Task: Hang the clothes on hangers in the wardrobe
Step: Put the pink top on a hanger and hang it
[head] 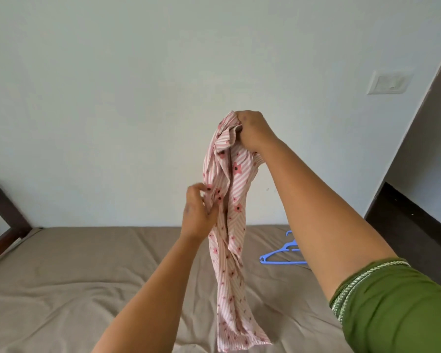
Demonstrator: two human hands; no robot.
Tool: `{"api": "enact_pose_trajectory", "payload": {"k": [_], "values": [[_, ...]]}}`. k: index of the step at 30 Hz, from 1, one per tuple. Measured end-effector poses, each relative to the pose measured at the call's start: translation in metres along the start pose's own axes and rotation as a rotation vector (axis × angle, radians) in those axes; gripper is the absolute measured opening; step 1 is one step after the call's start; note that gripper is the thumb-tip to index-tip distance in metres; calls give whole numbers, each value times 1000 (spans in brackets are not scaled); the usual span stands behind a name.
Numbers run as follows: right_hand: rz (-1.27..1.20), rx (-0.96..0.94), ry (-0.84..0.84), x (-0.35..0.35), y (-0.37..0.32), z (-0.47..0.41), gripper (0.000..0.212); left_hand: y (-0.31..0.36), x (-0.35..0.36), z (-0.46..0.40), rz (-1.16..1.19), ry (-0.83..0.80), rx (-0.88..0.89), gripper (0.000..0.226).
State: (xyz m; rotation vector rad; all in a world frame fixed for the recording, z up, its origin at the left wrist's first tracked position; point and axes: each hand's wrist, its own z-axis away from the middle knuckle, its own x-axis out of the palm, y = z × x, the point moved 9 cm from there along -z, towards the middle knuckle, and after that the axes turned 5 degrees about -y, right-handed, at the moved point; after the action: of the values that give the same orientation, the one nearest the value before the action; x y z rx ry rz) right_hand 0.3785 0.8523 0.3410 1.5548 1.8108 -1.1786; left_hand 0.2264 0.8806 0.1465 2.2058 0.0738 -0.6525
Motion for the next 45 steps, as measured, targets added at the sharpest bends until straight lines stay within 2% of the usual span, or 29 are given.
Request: {"api": "enact_pose_trajectory", "payload": {"k": [2, 5, 9, 12, 14, 16, 24, 27, 29, 33, 36, 38, 41, 45], "values": [[2, 19, 15, -6, 1, -2, 32, -15, 19, 22, -94, -58, -19, 31], [21, 32, 29, -13, 1, -4, 30, -37, 28, 44, -130, -60, -110, 20], [42, 47, 24, -13, 4, -2, 27, -56, 24, 38, -216, -75, -209, 23], [18, 75, 34, -12, 6, 0, 28, -50, 38, 32, -218, -189, -232, 19], [-5, 79, 41, -12, 4, 1, 31, -43, 57, 32, -299, -301, -234, 40], [-25, 96, 44, -13, 5, 1, 31, -44, 70, 33, -393, -347, -308, 55], [-54, 195, 73, -21, 34, 14, 28, -84, 42, 31, -273, -141, -499, 23], [-61, 243, 95, -25, 51, 19, 26, -89, 26, 34, -136, -21, -479, 20], [-71, 275, 107, -25, 60, 19, 24, -82, 23, 32, -112, -20, -408, 19], [-115, 295, 113, -21, 61, 18, 21, -56, 47, 42, -290, -154, -179, 14], [-104, 292, 91, -14, 55, 17, 23, -41, 81, 59, -321, -258, -76, 12], [-81, 280, 83, -12, 53, 15, 23, -43, 99, 71, -285, -343, -156, 7], [-74, 272, 94, -13, 51, 14, 22, -60, 109, 83, -134, -376, -343, 10], [-97, 274, 113, -17, 51, 14, 24, -74, 108, 79, -239, -408, -381, 14]]}}
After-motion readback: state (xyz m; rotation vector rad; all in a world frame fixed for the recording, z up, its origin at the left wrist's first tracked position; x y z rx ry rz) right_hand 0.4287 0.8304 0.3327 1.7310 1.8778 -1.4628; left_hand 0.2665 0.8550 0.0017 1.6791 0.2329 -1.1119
